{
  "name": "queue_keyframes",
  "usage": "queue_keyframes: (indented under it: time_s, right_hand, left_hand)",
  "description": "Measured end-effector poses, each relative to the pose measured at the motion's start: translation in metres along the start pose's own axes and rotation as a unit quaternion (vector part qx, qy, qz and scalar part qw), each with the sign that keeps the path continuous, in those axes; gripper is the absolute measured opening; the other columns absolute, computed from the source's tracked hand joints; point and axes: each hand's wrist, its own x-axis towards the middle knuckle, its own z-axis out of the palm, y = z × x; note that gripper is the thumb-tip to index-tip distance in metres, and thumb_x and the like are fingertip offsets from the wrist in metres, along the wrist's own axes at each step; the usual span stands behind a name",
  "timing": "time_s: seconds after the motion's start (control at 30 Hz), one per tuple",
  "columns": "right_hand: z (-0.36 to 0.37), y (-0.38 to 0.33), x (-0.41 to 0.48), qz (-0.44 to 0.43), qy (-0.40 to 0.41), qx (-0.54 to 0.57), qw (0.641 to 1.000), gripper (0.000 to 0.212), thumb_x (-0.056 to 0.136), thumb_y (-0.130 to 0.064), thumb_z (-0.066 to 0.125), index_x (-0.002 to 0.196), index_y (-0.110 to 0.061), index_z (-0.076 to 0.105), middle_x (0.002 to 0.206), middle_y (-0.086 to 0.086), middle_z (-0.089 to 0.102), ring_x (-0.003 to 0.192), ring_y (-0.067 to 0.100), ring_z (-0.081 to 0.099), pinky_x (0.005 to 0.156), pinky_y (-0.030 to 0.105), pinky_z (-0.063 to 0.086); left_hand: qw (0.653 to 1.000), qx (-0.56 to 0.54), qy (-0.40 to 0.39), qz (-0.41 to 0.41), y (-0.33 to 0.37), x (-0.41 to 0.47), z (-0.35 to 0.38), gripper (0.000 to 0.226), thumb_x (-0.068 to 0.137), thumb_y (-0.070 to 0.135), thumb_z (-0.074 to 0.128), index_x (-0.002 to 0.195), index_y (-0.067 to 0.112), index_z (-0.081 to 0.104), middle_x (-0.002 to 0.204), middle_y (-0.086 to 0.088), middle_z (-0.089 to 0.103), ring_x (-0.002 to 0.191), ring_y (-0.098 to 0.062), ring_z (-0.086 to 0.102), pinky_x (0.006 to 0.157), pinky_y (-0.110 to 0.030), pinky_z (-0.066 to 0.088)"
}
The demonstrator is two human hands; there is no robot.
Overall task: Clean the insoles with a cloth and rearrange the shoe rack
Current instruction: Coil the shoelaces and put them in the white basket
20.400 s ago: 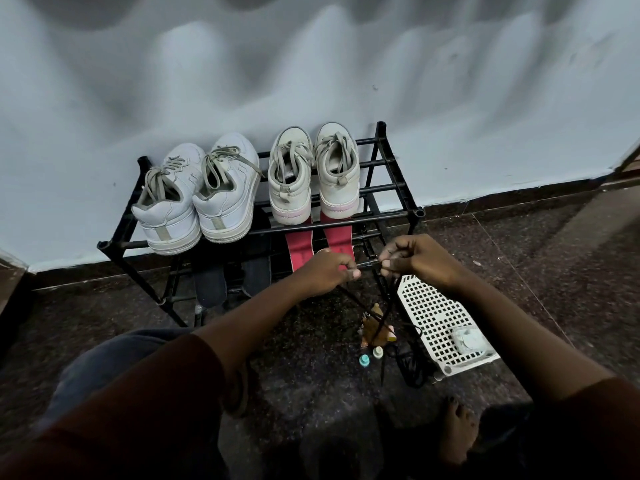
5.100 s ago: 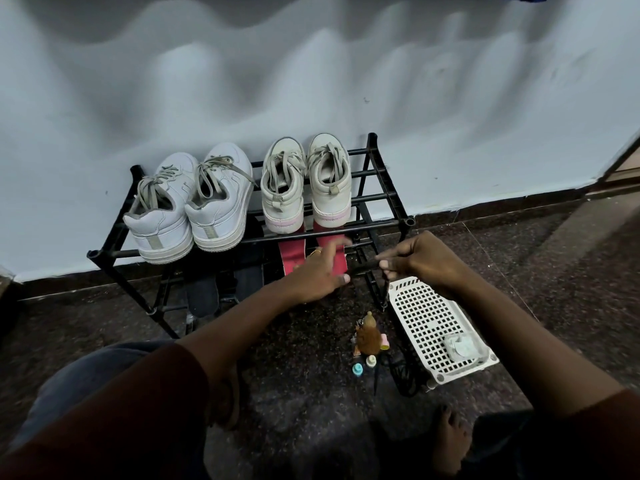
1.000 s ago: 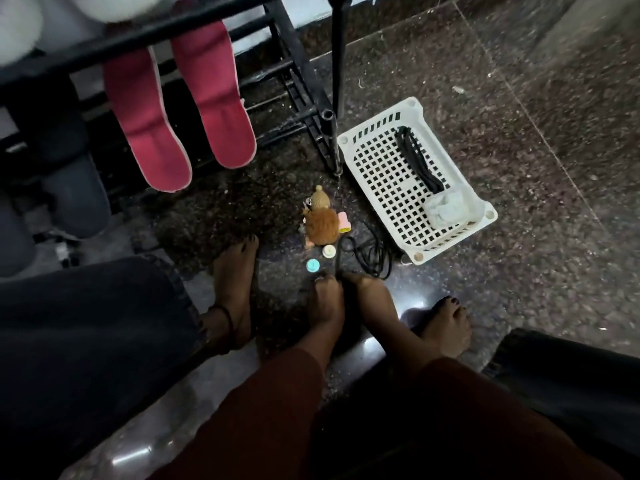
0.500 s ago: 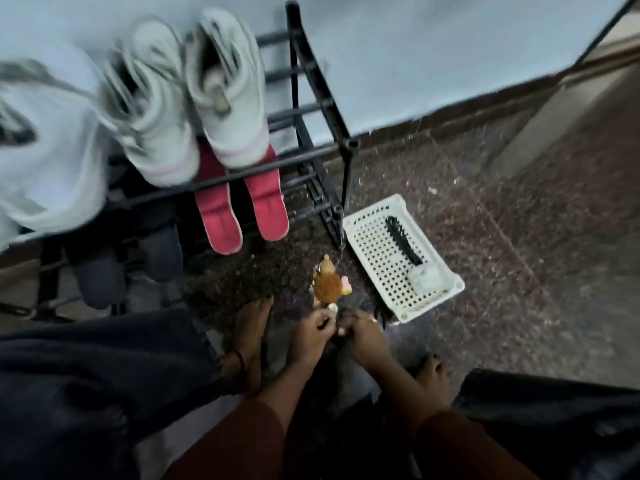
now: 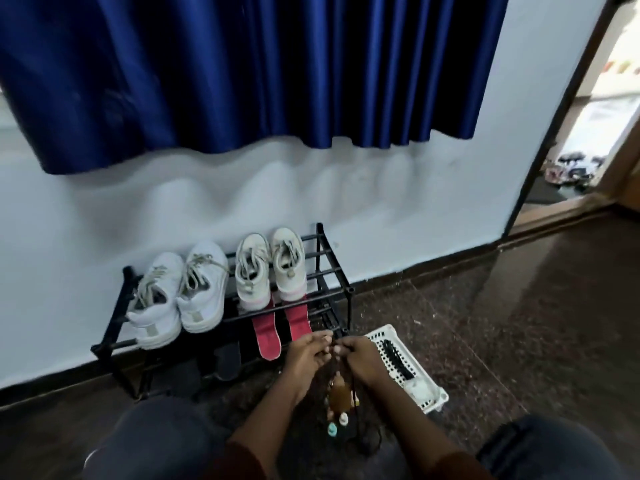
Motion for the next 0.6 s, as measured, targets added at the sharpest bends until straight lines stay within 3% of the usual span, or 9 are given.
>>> queue_keyframes:
  time_s: [0.07,0.13,0.33,0.43,0.6]
  right_hand:
    - [-0.009,-0.016,0.001,-0.006,0.004,0.012,1.0,0.034,0.087,-0.007,0.058,0.059,-0.027,0.058,0.057,-0.008,0.055,0.055,-0.001,0.048,0.056,0.018,0.034]
    - [-0.015,-0.027,0.003,-0.002,0.013,0.035,0.999,0.037,0.088,-0.007,0.058,0.054,-0.023,0.054,0.053,-0.005,0.051,0.049,-0.002,0.042,0.054,0.023,0.032]
    - [-0.023,-0.036,0.014,0.025,0.006,0.094,0.995,0.026,0.088,-0.01,0.058,0.063,-0.009,0.065,0.058,0.004,0.054,0.058,0.014,0.045,0.061,0.027,0.034]
    - [-0.028,-0.034,0.018,0.034,-0.016,0.101,0.994,0.027,0.087,-0.011,0.056,0.062,-0.01,0.065,0.058,0.006,0.054,0.058,0.017,0.045,0.061,0.032,0.035]
    - [-0.051,-0.039,0.012,0.033,-0.043,0.108,0.993,0.031,0.089,-0.003,0.054,0.06,-0.01,0.062,0.059,0.008,0.056,0.057,0.018,0.047,0.061,0.03,0.04]
  left_hand:
    - [1.0,0.007,-0.008,0.017,0.018,-0.008,0.005,0.014,0.092,-0.002,0.052,0.088,0.005,0.064,0.073,-0.004,0.06,0.063,-0.009,0.056,0.058,-0.016,0.045]
    - [0.999,0.011,-0.01,0.031,0.032,-0.013,0.011,0.015,0.094,0.004,0.052,0.087,0.011,0.063,0.078,0.0,0.061,0.067,-0.007,0.055,0.058,-0.015,0.042]
    - [0.997,-0.078,-0.012,0.019,0.058,-0.013,0.014,0.022,0.097,0.0,0.043,0.083,0.011,0.055,0.087,-0.002,0.069,0.043,-0.002,0.047,0.042,-0.013,0.036]
    - [0.995,-0.097,0.015,0.017,0.07,-0.007,0.011,0.02,0.097,0.002,0.044,0.085,0.012,0.056,0.081,-0.001,0.061,0.053,-0.006,0.046,0.042,-0.013,0.037]
    - [0.994,-0.077,0.064,0.043,0.087,0.012,-0.009,0.018,0.095,-0.002,0.046,0.094,0.008,0.061,0.071,-0.002,0.055,0.047,-0.006,0.045,0.041,-0.015,0.038]
